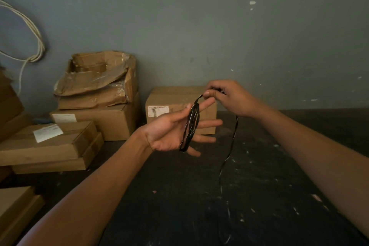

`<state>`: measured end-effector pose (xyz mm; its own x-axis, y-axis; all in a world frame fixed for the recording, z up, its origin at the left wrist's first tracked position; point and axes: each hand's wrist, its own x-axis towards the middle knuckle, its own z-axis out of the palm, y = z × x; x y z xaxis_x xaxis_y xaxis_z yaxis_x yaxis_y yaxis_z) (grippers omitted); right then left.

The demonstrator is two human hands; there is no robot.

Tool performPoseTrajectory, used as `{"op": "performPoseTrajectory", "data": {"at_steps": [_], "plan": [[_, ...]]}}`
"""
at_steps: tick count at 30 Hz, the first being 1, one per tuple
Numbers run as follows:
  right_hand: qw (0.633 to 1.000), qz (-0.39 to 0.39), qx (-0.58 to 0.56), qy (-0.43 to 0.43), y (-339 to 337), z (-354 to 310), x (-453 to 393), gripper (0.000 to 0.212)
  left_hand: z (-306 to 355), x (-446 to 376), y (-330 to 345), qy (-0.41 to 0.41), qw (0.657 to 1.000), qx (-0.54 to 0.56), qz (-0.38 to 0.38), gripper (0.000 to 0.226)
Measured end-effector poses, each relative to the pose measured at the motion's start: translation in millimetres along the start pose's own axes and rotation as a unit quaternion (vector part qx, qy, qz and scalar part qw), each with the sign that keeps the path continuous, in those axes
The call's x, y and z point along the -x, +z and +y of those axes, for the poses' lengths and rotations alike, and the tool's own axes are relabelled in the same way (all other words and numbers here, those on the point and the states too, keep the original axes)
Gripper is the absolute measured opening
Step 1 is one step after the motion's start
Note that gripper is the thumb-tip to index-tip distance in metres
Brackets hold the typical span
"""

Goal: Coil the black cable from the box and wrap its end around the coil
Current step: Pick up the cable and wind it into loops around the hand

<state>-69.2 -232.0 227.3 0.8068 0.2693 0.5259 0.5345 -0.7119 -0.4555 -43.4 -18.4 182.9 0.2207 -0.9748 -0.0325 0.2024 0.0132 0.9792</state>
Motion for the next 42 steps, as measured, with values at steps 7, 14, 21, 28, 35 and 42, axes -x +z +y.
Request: {"op": "performPoseTrajectory", "data": {"at_steps": [7, 14, 21, 28, 35, 42], "plan": [[0.993, -0.035, -0.097, 0.064, 55, 29, 31, 0.029, 14, 2, 4, 0.011, 0.999, 0.002, -0.045, 0.053], [0.962, -0.092, -0.216, 0.136, 109, -5, 68, 0.030, 8, -3, 1, 0.023, 0.998, 0.026, -0.058, 0.056], [0.938, -0.195, -0.208, 0.195, 147, -17, 97, 0.029, 22, -5, -1, 0.045, 0.998, 0.024, -0.026, 0.054], [0.943, -0.252, -0.174, 0.127, 143, -45, 100, 0.026, 9, -3, -21, 0.053, 0.996, 0.006, 0.073, 0.049], [0.968, -0.235, -0.076, 0.040, 103, -62, 83, 0.034, -11, -1, -34, 0.055, 0.987, 0.025, 0.148, 0.046], [0.983, -0.178, -0.020, 0.036, 51, -56, 53, 0.030, -22, 0, -31, 0.034, 0.984, 0.015, 0.173, 0.046]]}}
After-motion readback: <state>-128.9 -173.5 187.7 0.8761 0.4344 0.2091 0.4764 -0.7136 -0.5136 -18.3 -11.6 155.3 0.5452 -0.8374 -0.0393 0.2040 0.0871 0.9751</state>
